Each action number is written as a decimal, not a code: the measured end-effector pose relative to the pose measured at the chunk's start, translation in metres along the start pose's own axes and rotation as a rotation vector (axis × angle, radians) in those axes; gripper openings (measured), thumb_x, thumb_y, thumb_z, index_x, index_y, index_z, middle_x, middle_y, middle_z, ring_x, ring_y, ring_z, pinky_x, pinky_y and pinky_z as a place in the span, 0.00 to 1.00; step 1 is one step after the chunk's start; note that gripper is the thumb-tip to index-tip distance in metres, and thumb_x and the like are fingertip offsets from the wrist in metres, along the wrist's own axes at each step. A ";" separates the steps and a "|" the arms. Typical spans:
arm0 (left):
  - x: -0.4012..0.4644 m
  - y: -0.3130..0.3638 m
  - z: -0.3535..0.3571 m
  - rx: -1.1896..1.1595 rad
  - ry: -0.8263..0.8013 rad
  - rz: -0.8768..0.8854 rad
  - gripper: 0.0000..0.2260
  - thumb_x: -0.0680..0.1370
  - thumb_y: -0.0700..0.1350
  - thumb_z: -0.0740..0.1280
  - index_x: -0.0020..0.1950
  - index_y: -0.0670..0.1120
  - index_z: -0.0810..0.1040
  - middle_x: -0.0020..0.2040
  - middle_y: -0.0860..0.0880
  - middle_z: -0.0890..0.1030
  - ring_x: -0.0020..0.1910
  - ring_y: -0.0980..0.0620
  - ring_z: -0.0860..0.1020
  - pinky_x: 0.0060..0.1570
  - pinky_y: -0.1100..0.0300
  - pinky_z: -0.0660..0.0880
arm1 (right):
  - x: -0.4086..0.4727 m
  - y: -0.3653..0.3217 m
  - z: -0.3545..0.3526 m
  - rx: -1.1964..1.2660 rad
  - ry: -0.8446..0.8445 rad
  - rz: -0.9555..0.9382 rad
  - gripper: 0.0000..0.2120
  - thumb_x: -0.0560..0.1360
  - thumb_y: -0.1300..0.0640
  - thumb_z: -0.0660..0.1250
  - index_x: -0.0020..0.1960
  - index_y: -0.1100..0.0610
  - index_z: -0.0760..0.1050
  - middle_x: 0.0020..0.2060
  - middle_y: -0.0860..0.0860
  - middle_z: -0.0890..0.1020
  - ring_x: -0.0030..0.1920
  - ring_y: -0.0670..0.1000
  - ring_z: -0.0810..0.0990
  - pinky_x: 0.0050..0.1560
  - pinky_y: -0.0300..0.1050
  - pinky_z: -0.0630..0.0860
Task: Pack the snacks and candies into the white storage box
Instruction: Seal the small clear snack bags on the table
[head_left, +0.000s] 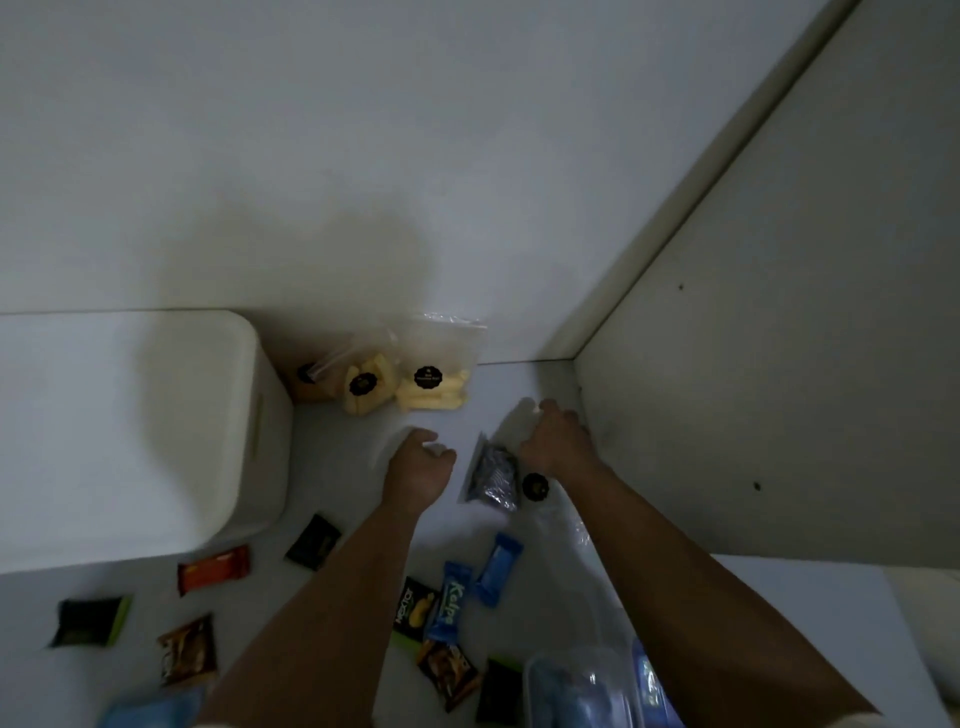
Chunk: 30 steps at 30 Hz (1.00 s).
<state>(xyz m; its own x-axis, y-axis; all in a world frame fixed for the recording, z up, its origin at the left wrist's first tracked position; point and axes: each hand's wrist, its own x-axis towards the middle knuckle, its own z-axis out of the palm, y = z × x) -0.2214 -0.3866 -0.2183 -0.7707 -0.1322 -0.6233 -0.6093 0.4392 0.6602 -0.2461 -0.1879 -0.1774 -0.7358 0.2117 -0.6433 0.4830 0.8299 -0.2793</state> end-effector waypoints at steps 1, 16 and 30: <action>-0.008 -0.002 0.005 0.036 -0.041 0.003 0.15 0.78 0.43 0.69 0.63 0.39 0.75 0.53 0.47 0.78 0.55 0.47 0.78 0.56 0.59 0.73 | -0.002 0.010 0.001 -0.117 -0.081 0.075 0.46 0.69 0.45 0.70 0.79 0.55 0.52 0.71 0.62 0.64 0.70 0.65 0.68 0.68 0.56 0.71; -0.032 -0.023 0.033 -0.120 -0.088 0.055 0.13 0.73 0.38 0.74 0.44 0.56 0.77 0.46 0.45 0.83 0.47 0.40 0.82 0.47 0.51 0.77 | -0.034 0.064 0.037 -0.077 0.036 0.086 0.38 0.69 0.34 0.69 0.70 0.55 0.66 0.66 0.60 0.70 0.66 0.63 0.71 0.64 0.53 0.73; -0.061 -0.007 0.025 -0.028 -0.049 0.215 0.14 0.72 0.39 0.75 0.57 0.45 0.79 0.54 0.45 0.80 0.48 0.47 0.81 0.46 0.54 0.79 | -0.050 0.063 0.039 0.263 0.140 0.005 0.05 0.69 0.62 0.74 0.43 0.56 0.80 0.45 0.58 0.85 0.47 0.58 0.85 0.50 0.48 0.81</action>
<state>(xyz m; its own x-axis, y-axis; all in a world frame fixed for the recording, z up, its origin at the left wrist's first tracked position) -0.1654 -0.3598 -0.1955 -0.8738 0.0050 -0.4862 -0.4377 0.4276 0.7910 -0.1607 -0.1662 -0.1905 -0.7826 0.2997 -0.5457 0.5798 0.6702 -0.4634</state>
